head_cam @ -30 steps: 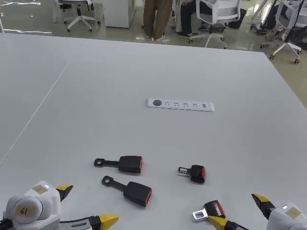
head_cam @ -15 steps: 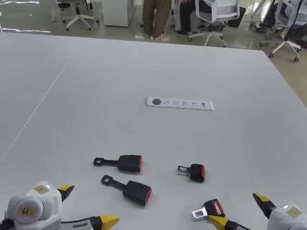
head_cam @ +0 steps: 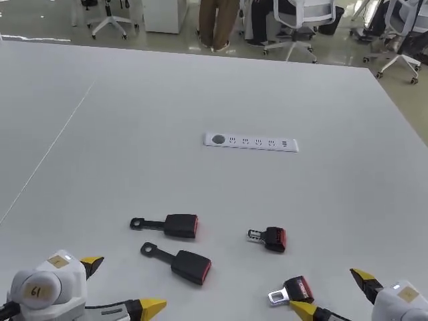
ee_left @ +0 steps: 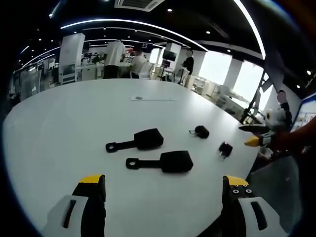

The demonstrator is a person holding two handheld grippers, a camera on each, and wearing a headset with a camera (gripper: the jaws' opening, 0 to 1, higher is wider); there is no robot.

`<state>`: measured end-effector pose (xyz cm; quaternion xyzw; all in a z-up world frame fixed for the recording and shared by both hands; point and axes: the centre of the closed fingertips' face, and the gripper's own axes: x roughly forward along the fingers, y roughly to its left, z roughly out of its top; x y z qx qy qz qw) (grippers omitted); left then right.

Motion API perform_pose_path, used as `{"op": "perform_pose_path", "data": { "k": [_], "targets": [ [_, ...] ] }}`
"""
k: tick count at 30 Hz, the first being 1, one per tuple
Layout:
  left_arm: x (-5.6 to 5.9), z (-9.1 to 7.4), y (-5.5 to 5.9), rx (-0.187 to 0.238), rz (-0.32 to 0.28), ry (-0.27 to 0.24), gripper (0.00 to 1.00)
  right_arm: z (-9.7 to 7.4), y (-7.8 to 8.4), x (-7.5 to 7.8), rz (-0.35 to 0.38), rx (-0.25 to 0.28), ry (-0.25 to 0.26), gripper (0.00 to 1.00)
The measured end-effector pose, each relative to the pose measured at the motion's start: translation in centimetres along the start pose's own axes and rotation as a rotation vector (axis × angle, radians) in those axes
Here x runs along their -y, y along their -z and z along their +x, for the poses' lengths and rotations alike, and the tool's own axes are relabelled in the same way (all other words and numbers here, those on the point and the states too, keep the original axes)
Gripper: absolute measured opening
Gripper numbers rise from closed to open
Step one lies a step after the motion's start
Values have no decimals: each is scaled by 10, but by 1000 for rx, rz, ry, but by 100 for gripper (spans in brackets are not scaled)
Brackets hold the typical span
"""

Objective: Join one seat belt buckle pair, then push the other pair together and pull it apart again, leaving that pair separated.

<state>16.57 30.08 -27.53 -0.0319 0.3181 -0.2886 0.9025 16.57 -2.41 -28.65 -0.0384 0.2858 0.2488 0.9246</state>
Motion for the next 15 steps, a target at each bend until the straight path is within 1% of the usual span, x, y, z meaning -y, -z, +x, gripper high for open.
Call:
{"op": "perform_pose_path", "data": {
  "k": [4, 7, 15],
  "targets": [
    [0, 2, 1, -1, 7, 7, 100, 1, 1, 0, -1, -6, -7, 92],
    [0, 4, 2, -8, 6, 12, 100, 2, 4, 0, -13, -20, -15, 92],
    [-1, 8, 2, -19, 15, 22, 100, 7, 4, 0, -25, -33, -36, 91]
  ]
}}
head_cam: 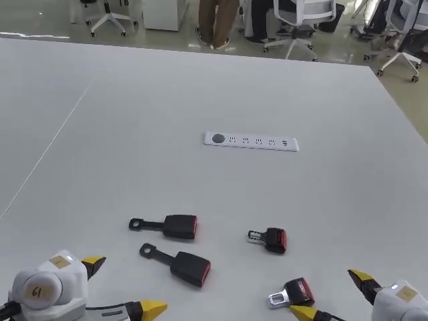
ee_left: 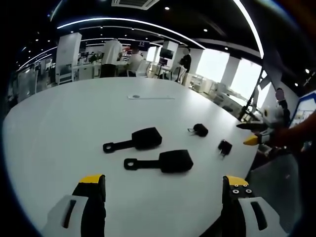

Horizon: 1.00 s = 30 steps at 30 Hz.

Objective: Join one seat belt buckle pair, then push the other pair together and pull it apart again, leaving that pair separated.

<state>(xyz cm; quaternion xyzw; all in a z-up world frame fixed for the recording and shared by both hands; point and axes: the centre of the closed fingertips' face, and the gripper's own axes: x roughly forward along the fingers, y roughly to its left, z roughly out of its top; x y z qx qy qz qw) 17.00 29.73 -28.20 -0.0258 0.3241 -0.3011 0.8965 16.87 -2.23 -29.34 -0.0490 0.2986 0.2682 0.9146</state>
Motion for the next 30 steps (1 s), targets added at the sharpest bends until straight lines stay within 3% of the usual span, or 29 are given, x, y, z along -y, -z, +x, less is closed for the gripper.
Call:
{"op": "perform_pose_path", "data": {
  "k": [11, 18, 25, 28, 30],
  "targets": [
    [11, 9, 0, -43, 102, 43, 97, 14, 5, -13, -58, -40, -72, 91],
    [17, 19, 6, -88, 193, 101, 90, 21, 8, -21, -172, -93, -149, 91],
    [17, 30, 9, -148, 298, 161, 81, 29, 11, -31, -333, -164, -280, 88],
    [19, 34, 5, -139, 326, 193, 76, 32, 12, -31, -367, -190, -304, 85],
    [15, 39, 8, -178, 376, 203, 75, 35, 11, -31, -395, -204, -340, 85]
  ]
}}
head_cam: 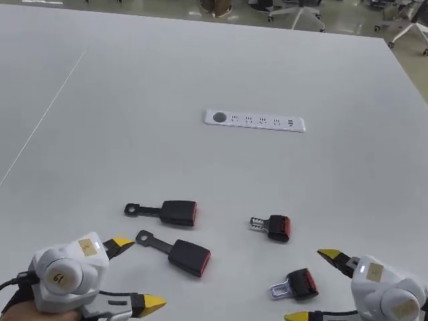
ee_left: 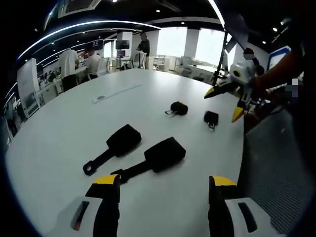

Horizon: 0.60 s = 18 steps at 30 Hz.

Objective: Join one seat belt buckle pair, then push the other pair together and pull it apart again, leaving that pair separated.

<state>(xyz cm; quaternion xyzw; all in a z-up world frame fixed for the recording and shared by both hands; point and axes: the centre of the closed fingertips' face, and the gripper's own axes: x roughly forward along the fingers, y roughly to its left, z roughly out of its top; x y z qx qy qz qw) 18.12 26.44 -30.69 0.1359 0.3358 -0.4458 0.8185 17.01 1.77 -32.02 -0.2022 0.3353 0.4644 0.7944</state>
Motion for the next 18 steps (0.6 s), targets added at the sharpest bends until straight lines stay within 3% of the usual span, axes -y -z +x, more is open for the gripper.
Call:
{"op": "perform_pose_path", "data": {
  "k": [8, 11, 14, 18],
  "targets": [
    [-2, 17, 3, -63, 126, 78, 70, 9, 12, -6, -146, -104, -164, 77],
    [-6, 25, -3, -68, 158, 100, 69, 12, 19, -10, -189, -150, -241, 76],
    [-10, 32, -11, -59, 185, 120, 68, 14, 24, -6, -240, -176, -257, 73],
    [-12, 45, -14, -109, 306, 179, 66, 16, 26, -1, -258, -193, -313, 72]
  ]
}}
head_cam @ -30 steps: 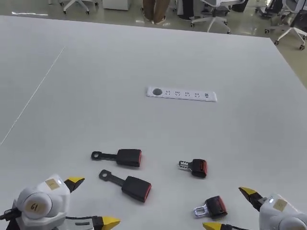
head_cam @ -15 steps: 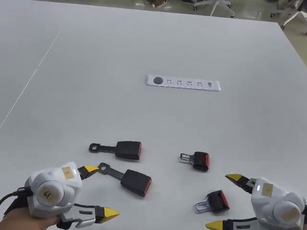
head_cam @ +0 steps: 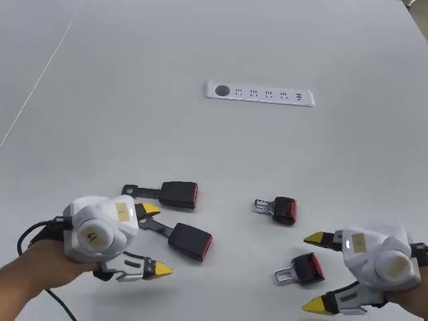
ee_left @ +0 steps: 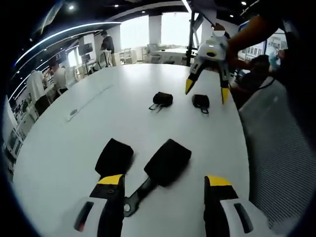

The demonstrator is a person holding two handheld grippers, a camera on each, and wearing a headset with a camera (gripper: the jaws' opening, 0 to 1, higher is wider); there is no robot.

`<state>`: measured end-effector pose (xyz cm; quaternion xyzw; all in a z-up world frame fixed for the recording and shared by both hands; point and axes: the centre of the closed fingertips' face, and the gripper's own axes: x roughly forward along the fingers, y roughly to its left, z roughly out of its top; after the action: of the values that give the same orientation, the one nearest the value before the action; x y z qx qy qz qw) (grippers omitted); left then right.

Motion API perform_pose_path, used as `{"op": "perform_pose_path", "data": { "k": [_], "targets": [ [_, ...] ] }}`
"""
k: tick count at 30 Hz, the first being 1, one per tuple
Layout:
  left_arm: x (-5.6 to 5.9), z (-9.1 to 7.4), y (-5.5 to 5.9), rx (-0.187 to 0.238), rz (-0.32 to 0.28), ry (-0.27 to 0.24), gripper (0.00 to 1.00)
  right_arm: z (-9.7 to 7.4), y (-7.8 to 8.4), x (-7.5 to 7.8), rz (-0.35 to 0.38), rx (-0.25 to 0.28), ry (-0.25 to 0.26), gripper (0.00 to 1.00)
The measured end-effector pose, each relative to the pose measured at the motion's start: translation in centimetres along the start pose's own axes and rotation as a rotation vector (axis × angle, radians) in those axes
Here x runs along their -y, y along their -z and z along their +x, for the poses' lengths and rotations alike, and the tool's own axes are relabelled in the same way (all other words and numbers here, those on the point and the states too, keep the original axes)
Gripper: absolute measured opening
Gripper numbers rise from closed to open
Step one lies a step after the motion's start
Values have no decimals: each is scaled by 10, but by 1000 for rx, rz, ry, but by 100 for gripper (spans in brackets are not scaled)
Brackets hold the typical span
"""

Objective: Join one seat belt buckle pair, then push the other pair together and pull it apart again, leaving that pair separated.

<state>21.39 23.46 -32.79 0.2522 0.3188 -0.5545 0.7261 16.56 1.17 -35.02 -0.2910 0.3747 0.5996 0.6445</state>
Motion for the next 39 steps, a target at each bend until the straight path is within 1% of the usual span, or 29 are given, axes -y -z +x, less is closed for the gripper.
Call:
{"op": "perform_pose_path", "data": {
  "k": [1, 2, 4, 5, 6, 7, 8, 9, 11, 12, 13, 15, 17, 19, 20, 21, 22, 23, 24, 27, 28, 29, 30, 32, 33, 35, 37, 39],
  "targets": [
    [1, 5, 1, -20, 49, 30, 65, 0, 3, 0, -20, -20, -27, 71],
    [1, 8, 3, -36, 76, 46, 63, 0, 6, -1, -43, -38, -45, 70],
    [2, 16, 8, -80, 145, 87, 60, 0, 12, 2, -89, -76, -62, 68],
    [2, 19, 8, -92, 161, 96, 60, 0, 12, 2, -100, -79, -75, 67],
    [3, 24, 10, -113, 179, 115, 60, 0, 12, 1, -99, -76, -90, 64],
    [2, 27, 9, -117, 198, 119, 60, 0, 13, 3, -104, -73, -97, 61],
    [1, 32, 7, -120, 230, 126, 60, 0, 15, 5, -118, -85, -97, 59],
    [3, 35, 7, -122, 248, 144, 59, 1, 17, 6, -142, -103, -102, 59],
    [2, 41, 8, -139, 251, 154, 56, 4, 17, 6, -133, -103, -121, 58],
    [2, 43, 8, -142, 255, 165, 55, 5, 18, 7, -142, -109, -123, 57],
    [2, 45, 10, -154, 282, 183, 55, 6, 20, 7, -166, -121, -131, 57],
    [-1, 47, 11, -163, 310, 188, 53, 7, 24, 7, -173, -139, -142, 55],
    [-4, 48, 12, -174, 303, 196, 49, 6, 25, 8, -178, -145, -146, 53],
    [-5, 49, 13, -171, 311, 202, 43, 7, 25, 9, -179, -144, -147, 51],
    [0, 50, 13, -158, 283, 240, 40, 8, 25, 9, -177, -145, -149, 50],
    [-2, 50, 13, -164, 275, 233, 39, 8, 25, 9, -179, -149, -151, 49],
    [-3, 50, 13, -159, 274, 234, 39, 10, 28, 9, -184, -158, -152, 48],
    [-3, 50, 14, -156, 275, 240, 38, 9, 26, 11, -195, -151, -149, 47],
    [-2, 50, 14, -149, 277, 246, 36, 9, 26, 11, -188, -153, -148, 46],
    [-2, 50, 14, -147, 271, 246, 36, 8, 27, 11, -182, -155, -155, 37],
    [-2, 50, 13, -145, 268, 244, 35, 8, 27, 11, -176, -154, -151, 37],
    [-2, 51, 13, -143, 253, 236, 35, 8, 26, 11, -162, -151, -145, 37],
    [-3, 51, 12, -140, 221, 221, 35, 9, 26, 12, -135, -140, -134, 36],
    [-3, 51, 12, -137, 195, 206, 35, 9, 24, 15, -32, -111, -109, 35],
    [-3, 50, 12, -138, 188, 201, 35, 9, 24, 17, -6, -104, -93, 35],
    [-2, 50, 12, -139, 152, 184, 34, 7, 23, 19, 58, -91, -73, 35],
    [-1, 50, 11, -136, 123, 172, 34, 8, 23, 22, 92, -80, -45, 35],
    [-1, 50, 11, -138, 108, 164, 34, 8, 23, 22, 118, -72, -42, 34]
  ]
}}
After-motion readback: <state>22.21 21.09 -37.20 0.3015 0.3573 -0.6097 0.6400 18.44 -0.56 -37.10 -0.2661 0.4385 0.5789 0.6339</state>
